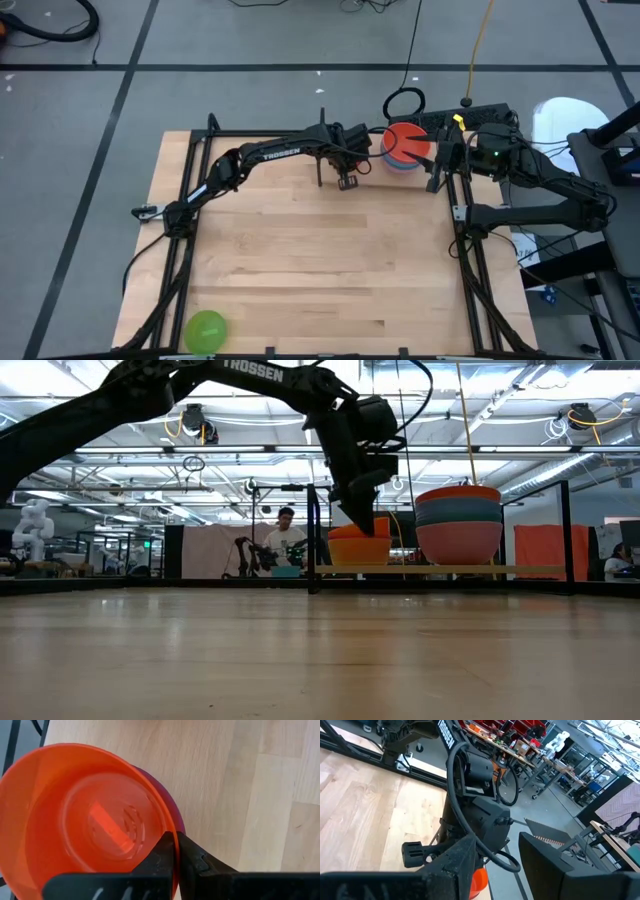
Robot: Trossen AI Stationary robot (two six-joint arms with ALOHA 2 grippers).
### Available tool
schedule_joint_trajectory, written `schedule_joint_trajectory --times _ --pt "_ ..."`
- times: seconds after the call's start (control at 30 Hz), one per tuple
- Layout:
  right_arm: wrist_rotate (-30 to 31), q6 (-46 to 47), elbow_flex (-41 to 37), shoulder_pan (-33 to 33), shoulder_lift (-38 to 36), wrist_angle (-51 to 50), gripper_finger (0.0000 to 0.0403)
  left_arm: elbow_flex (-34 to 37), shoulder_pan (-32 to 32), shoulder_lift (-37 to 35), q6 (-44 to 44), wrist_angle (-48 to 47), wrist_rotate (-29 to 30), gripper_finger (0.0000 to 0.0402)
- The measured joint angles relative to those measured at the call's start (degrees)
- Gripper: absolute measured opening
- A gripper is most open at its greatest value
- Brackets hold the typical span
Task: Place and stack bowls onto a shelf
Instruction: Stack the transparent orange bowl on top of the transparent purple bowl on the shelf, then stack the transparent green bowl on top of the transparent orange bowl on the shelf
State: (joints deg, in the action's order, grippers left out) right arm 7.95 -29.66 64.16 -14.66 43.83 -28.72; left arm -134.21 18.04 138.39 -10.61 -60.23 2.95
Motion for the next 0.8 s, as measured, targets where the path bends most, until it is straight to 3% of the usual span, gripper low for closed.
schedule_joint_trajectory --times 0.57,0.8 --pt "-0.05 -0.07 0.0 0.0 -0.02 -1.22 0.0144 -0.04 -1.6 -2.06 2.14 0.01 3.33 0.009" --pt "-0.09 -0.08 0.0 0.0 -0.02 -1.36 0.0144 -0.25 -3.58 -7.51 4.08 -1.63 4.08 0.0111"
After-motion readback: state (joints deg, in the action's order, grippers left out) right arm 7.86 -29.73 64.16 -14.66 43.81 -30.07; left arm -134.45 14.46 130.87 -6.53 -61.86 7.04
